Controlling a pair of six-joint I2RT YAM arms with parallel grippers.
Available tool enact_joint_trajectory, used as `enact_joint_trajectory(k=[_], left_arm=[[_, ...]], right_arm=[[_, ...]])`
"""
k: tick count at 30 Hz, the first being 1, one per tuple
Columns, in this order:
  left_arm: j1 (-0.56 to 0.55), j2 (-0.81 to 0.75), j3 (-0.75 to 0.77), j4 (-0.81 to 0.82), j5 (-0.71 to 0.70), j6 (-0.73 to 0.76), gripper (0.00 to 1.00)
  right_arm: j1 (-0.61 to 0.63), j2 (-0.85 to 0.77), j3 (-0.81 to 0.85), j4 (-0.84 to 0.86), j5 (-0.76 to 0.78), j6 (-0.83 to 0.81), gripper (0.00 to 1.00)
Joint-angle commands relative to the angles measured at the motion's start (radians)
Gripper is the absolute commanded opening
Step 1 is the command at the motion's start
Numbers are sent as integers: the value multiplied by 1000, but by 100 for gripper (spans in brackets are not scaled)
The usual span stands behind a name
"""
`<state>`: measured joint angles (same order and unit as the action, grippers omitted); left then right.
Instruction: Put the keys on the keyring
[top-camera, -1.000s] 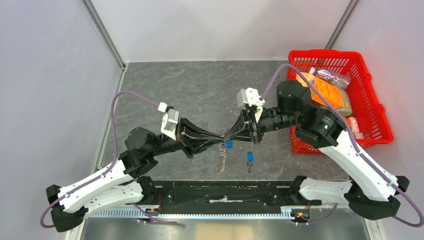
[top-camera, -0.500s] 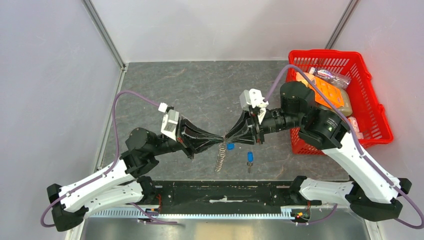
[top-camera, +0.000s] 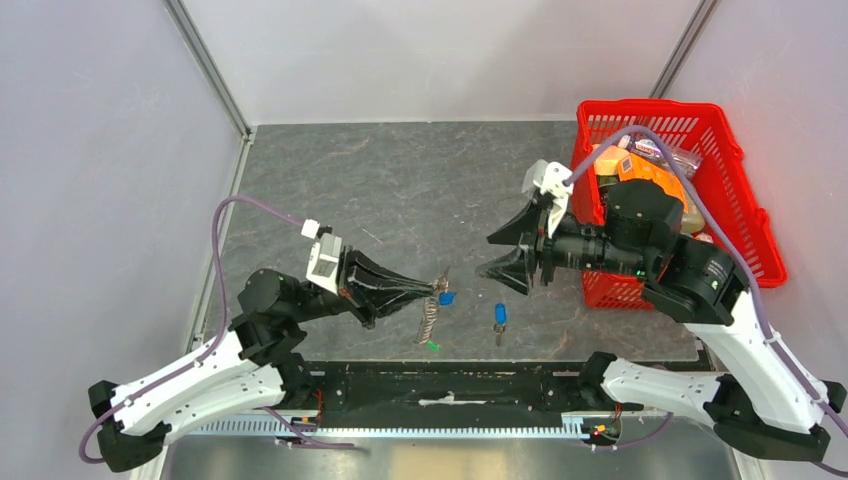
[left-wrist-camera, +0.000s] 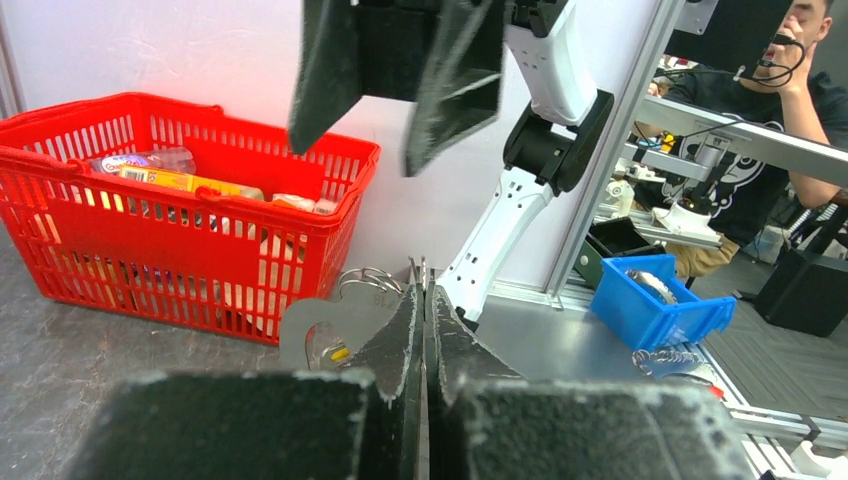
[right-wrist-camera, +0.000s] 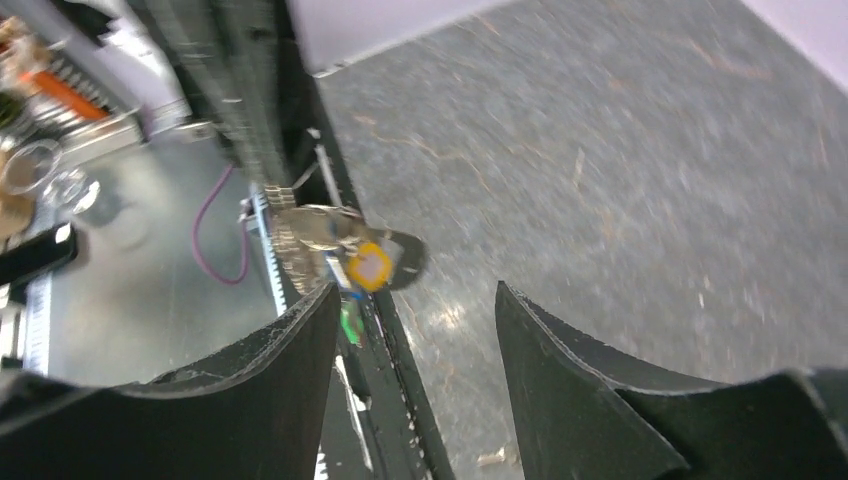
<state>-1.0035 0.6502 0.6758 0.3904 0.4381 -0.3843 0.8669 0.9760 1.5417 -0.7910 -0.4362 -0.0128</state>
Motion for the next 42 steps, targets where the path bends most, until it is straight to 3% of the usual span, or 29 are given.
enact_joint_trajectory(k=[1,6,11,22,34,42], left_arm=[[2,-59,-28,26,-28,-15,2],[2,-112,-62,-1,-69,12,2],[2,-121,-89,3,-104,8,2],[2,-174,-127,-29,-142,29,2],[2,-200,-154,-17,-129,25,2],[2,-194,-158,-8,-127,17,2]], right_arm=[[1,44,15,-146,344,221,67],[1,48,-178,-178,550,411,68],[-2,66,-339,-169,645,529,71],[-19,92,-684,-39,671,967,64],[-23,155,-854,77,721,1138,52],[-28,202,-910,178,704,1156,47]])
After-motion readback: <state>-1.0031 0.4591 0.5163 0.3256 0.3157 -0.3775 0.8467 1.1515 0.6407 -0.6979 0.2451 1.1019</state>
